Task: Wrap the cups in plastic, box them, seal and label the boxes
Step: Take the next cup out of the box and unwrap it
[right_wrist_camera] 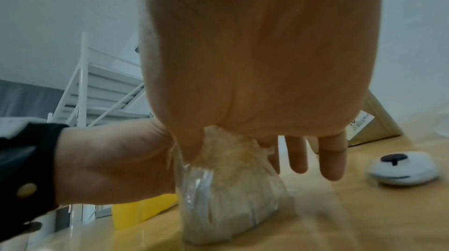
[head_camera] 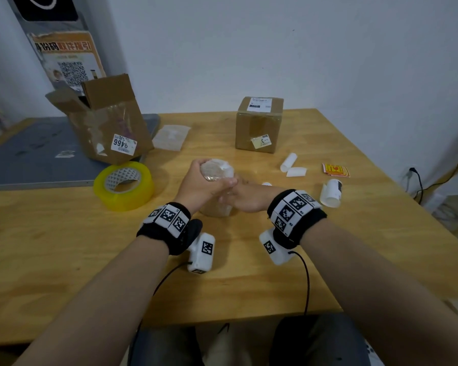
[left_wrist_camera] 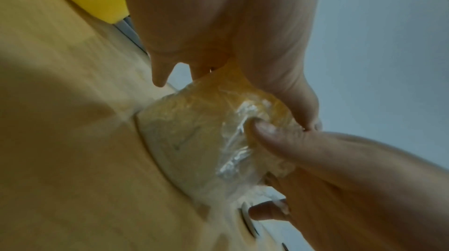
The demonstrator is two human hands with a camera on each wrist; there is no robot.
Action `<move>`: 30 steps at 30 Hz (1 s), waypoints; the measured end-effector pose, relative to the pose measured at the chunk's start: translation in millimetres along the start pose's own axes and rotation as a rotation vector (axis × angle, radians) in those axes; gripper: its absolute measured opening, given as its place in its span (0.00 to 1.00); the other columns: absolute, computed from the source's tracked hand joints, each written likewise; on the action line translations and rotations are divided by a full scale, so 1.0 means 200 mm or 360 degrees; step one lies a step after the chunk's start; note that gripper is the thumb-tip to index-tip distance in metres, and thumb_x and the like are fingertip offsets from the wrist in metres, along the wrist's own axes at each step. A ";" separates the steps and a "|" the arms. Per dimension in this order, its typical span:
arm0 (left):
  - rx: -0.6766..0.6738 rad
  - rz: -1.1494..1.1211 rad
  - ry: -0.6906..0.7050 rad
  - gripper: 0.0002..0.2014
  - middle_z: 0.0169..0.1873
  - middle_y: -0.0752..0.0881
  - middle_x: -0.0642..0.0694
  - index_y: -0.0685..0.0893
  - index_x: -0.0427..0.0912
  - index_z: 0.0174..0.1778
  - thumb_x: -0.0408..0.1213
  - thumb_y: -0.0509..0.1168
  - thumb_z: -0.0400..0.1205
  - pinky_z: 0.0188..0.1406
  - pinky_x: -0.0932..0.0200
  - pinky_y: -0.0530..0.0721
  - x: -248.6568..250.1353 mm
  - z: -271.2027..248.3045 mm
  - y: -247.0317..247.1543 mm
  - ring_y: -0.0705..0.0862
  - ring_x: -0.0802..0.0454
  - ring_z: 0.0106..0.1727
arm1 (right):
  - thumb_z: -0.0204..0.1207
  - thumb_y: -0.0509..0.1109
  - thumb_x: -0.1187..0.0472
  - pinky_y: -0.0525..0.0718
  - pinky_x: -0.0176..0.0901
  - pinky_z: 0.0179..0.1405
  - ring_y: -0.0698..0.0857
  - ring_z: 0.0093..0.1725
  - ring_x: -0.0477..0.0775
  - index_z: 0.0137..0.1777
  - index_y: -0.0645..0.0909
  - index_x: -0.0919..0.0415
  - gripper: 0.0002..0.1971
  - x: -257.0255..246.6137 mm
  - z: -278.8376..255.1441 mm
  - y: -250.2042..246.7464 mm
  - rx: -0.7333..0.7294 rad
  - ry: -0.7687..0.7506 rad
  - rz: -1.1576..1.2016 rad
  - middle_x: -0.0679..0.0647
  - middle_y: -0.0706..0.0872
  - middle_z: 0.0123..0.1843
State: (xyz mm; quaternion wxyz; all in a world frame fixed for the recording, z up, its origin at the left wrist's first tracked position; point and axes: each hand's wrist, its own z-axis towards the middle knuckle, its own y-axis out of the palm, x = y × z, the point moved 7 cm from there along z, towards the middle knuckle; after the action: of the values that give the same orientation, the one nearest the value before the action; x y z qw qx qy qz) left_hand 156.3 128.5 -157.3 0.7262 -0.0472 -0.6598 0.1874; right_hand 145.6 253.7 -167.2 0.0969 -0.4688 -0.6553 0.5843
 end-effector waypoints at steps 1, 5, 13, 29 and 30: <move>0.0016 -0.0011 -0.0018 0.49 0.60 0.86 0.53 0.75 0.50 0.69 0.61 0.85 0.53 0.62 0.53 0.87 -0.01 0.00 0.00 0.87 0.56 0.60 | 0.92 0.55 0.48 0.55 0.63 0.88 0.58 0.87 0.66 0.87 0.66 0.53 0.26 0.00 0.00 0.01 -0.0051 0.0013 -0.0010 0.61 0.62 0.87; 0.0044 0.0015 -0.0022 0.48 0.56 0.87 0.54 0.78 0.50 0.65 0.63 0.82 0.49 0.63 0.48 0.88 -0.02 0.00 -0.01 0.88 0.54 0.58 | 0.81 0.70 0.50 0.79 0.45 0.73 0.81 0.73 0.51 0.77 0.76 0.48 0.24 0.02 -0.04 -0.06 -0.0022 -0.0068 0.0465 0.52 0.80 0.74; -0.0096 0.0069 0.0007 0.45 0.55 0.88 0.52 0.76 0.52 0.62 0.59 0.83 0.50 0.60 0.48 0.87 0.00 0.01 -0.01 0.88 0.53 0.56 | 0.80 0.78 0.49 0.76 0.33 0.54 0.79 0.53 0.40 0.82 0.75 0.44 0.30 0.00 -0.15 -0.34 0.0737 -0.0124 0.0617 0.49 0.72 0.73; -0.0563 0.0221 -0.0002 0.54 0.69 0.78 0.49 0.61 0.40 0.80 0.44 0.89 0.65 0.73 0.55 0.79 -0.06 0.04 -0.03 0.79 0.53 0.71 | 0.63 0.91 0.58 0.87 0.35 0.56 0.86 0.62 0.46 0.76 0.70 0.55 0.45 0.00 0.07 -0.08 0.0815 0.0077 0.1446 0.51 0.85 0.65; -0.0573 0.0240 -0.0026 0.55 0.71 0.78 0.49 0.60 0.42 0.82 0.46 0.89 0.66 0.75 0.52 0.79 -0.11 0.05 -0.03 0.79 0.54 0.73 | 0.63 0.91 0.59 0.86 0.36 0.57 0.86 0.61 0.46 0.76 0.70 0.55 0.44 0.00 0.07 -0.08 0.0815 0.0082 0.1428 0.50 0.86 0.64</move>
State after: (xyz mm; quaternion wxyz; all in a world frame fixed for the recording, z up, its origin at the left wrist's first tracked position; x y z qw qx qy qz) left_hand 147.0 113.9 -174.2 0.6846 -0.2241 -0.6831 0.1205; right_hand 128.6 245.9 -156.6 -0.0355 -0.6792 -0.2230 0.6984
